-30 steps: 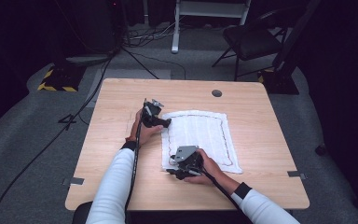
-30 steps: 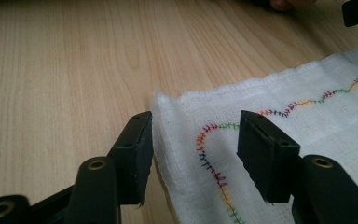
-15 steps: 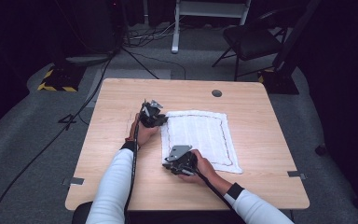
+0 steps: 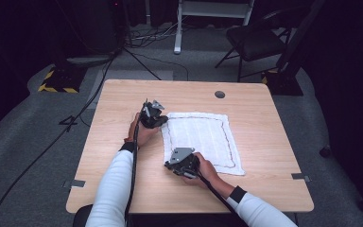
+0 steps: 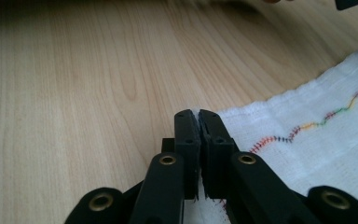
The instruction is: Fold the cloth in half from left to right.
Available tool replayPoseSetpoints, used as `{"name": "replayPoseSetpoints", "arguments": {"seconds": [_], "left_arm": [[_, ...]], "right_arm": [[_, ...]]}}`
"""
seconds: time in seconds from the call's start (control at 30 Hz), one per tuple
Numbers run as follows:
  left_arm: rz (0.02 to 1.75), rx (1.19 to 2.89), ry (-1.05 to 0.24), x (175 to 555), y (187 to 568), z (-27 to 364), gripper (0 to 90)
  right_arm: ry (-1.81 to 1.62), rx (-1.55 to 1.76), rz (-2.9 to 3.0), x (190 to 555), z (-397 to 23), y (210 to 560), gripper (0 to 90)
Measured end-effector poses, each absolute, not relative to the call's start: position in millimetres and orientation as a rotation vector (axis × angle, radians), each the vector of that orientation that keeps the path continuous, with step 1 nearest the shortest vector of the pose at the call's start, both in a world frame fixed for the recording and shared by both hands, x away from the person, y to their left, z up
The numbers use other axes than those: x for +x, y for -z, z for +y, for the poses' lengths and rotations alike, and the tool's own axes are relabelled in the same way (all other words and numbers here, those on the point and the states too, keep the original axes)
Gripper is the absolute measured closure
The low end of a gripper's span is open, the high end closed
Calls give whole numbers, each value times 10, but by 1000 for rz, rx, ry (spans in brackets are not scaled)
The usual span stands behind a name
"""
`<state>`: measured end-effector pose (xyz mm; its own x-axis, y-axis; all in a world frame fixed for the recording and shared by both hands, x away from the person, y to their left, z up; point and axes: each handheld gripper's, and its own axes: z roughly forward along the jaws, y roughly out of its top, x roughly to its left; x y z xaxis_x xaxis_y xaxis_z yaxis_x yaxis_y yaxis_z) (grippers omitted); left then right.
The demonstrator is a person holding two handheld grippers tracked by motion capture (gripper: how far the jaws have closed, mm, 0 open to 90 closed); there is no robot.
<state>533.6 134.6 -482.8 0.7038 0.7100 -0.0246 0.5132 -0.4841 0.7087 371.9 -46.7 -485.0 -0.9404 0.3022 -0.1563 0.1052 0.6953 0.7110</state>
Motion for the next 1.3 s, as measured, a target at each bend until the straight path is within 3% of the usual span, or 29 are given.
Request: {"name": "replayPoseSetpoints", "arguments": {"seconds": [0.8,1.3], "left_arm": [[966,2137,-409,5213,4641,1742,872],[926,2081,-454,5265,4498,1393,872]], "right_arm": [[-1147,265,2600,3678,-249,4618,874],[-1201,329,2522,3709,-653,4366,875]]}}
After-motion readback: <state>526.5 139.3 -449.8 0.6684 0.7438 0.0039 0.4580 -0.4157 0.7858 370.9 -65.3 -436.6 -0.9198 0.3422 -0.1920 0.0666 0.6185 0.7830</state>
